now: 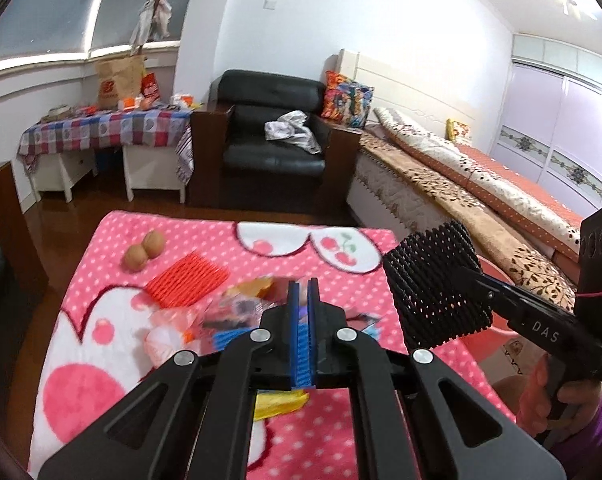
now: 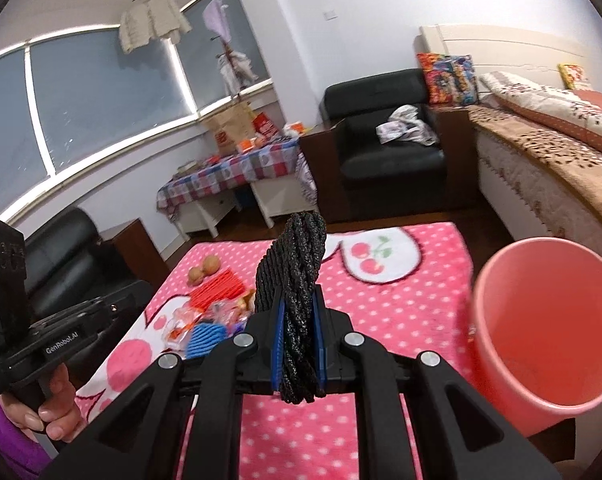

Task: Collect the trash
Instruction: 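Lift the black foam net with the right tool toward the pink bucket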

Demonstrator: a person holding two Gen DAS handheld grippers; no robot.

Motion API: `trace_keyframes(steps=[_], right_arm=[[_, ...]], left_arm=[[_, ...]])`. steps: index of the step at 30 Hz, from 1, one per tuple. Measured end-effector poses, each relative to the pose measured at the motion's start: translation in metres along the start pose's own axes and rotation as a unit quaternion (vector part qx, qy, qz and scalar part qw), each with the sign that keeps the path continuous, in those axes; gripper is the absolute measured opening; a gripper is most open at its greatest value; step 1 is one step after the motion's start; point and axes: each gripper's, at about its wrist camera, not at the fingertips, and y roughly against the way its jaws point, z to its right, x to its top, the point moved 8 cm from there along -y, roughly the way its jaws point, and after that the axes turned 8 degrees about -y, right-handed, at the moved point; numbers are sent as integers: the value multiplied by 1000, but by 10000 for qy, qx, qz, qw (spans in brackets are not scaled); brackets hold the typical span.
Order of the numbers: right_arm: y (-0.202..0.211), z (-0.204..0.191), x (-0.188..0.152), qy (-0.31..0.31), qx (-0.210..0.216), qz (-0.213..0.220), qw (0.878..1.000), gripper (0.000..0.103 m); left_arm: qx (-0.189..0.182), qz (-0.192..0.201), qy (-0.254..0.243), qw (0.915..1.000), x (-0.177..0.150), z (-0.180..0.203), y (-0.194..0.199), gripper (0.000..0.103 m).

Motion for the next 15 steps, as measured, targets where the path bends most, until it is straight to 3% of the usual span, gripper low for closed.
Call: trace_keyframes(steps=[15], right_arm=[[53, 87, 27, -482, -787, 528, 9943, 12]], left_arm=[[-649, 218, -467, 9966, 39, 73, -22, 4]])
